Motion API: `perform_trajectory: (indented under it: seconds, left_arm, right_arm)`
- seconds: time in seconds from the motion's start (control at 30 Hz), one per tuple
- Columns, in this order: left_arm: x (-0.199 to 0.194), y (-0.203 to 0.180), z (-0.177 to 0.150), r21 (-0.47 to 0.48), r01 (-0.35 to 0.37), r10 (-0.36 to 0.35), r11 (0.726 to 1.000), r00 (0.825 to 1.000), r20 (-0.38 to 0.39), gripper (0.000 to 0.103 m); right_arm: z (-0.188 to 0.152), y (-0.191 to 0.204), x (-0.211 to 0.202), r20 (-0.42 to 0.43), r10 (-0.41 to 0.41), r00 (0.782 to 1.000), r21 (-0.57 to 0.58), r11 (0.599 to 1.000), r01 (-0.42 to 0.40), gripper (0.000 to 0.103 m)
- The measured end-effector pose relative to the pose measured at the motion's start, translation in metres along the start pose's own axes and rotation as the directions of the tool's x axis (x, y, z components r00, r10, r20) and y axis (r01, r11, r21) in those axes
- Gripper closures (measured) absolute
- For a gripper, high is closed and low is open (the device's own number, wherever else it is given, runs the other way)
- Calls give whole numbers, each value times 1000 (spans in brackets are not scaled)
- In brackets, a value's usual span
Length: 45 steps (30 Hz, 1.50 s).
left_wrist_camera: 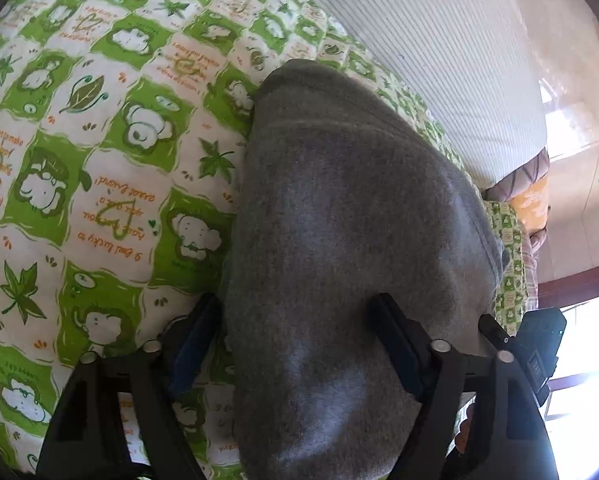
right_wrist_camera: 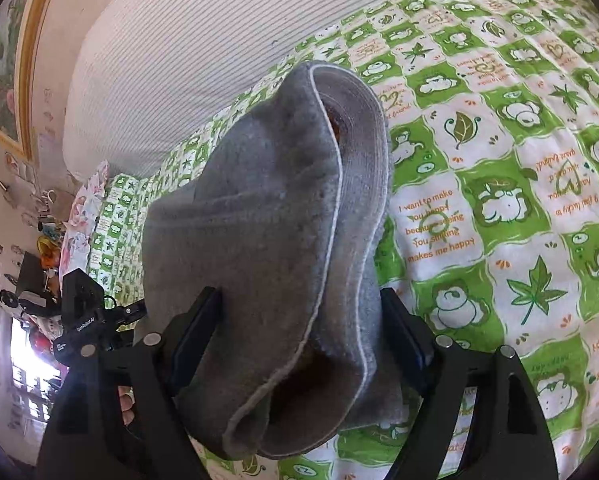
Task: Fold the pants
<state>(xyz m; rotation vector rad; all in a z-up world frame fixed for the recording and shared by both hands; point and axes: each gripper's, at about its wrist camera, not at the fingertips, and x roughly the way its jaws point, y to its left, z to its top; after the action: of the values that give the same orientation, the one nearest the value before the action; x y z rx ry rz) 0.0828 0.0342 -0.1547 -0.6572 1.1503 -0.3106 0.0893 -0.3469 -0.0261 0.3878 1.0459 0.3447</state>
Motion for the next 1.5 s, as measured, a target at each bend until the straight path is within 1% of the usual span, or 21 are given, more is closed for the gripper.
perform_trajectory:
  seconds: [0.03,0.17,0.23,0.27,0.33,0.4,0.43,0.5,0.67,0.77,0.9,1.1,1.27,1.5]
  left_arm:
    - [0,-4,0,8,4,-4,1000,1000,1,39]
    - [-2,-17,-1,54,-36,35,998,999,22,45]
    - [-3,-21,-1,63,-37,35,997,999,28,52]
    - [-3,-23,-1,67,-39,37,997,999,34,55]
    - [-6,-28,-2,92,-54,49,994,997,54,67]
    - [-9,-35,-3,132,-91,81,987,994,78,75]
    - [-11,-41,-5,156,-117,103,981,990,93,78]
    - [-13,-45,-5,182,-146,128,972,986,109,80]
    - [-16,-53,-11,207,-195,167,959,975,143,84]
    - [-20,-59,-14,232,-218,184,948,970,160,86]
    - [-32,-62,-21,257,-245,202,935,962,181,87]
    - [-50,-55,-29,257,-277,229,926,952,203,87]
    - [-67,-49,-35,248,-292,238,924,944,227,87]
    - [-88,-42,-44,252,-332,258,909,923,286,87]
  right_arm:
    - [0,1,0,2,0,1000,0,1000,0,23]
    - [0,2,1,6,-4,1000,-8,1000,4,24]
    - [0,3,1,7,-3,1000,-9,1000,3,26]
    - [0,2,1,5,-5,1000,-12,1000,5,28]
    - [-1,1,1,3,-5,1000,-17,1000,5,33]
    - [0,-1,1,-1,-1,1000,-26,1000,1,43]
    - [0,1,1,-1,-5,1000,-35,999,5,45]
    - [0,6,2,8,-23,1000,-67,997,24,51]
    - [-2,22,0,51,-82,995,-141,986,89,58]
    - [-8,37,-4,104,-141,984,-210,964,161,62]
    - [-19,56,-13,162,-166,973,-238,950,202,66]
    - [-36,78,-21,189,-151,970,-234,953,194,66]
    - [-50,94,-19,180,-133,975,-250,952,177,67]
    - [-59,114,-12,174,-116,978,-295,941,164,67]
